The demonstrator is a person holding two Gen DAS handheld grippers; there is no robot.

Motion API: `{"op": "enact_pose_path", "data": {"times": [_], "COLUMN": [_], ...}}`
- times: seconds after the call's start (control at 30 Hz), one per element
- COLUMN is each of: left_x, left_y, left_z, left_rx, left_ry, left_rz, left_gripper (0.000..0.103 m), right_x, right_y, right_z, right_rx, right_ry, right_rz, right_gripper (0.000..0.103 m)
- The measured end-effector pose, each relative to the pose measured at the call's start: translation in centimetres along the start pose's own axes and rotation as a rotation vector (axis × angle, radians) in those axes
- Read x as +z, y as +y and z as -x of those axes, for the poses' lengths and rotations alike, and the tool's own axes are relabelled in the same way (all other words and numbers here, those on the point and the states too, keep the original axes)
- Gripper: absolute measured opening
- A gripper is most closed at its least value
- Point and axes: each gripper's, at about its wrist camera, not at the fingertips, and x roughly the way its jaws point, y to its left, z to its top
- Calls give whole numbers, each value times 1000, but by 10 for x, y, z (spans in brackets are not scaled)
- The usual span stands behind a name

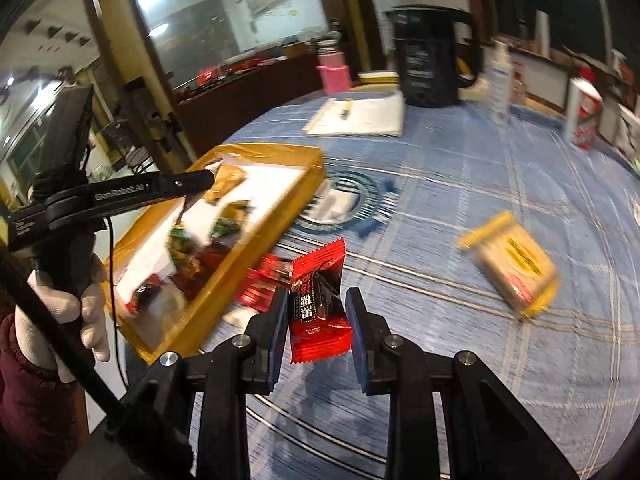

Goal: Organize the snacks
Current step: 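Carry both packets into the box and open both grippers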

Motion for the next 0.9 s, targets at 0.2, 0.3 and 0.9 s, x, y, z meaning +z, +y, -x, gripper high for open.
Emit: {"op": "enact_pose_path", "data": {"times": [0.2,0.3,0.9], "left_x": [-3,-4,-8], "left_y": [54,74,126], "left_z": [-3,-4,1], "left_rx": [33,41,-3], "left_ry": [12,23,16], "left_rz": [107,143,259], "left_gripper": [30,30,49], "right_x": [24,35,59], "right_y": [45,64,79], "right_z": [-28,-49,-119], "right_rx": [59,75,49], "right_ry": [13,35,110], "right_rz": [59,78,9], "right_gripper": [28,28,37]}}
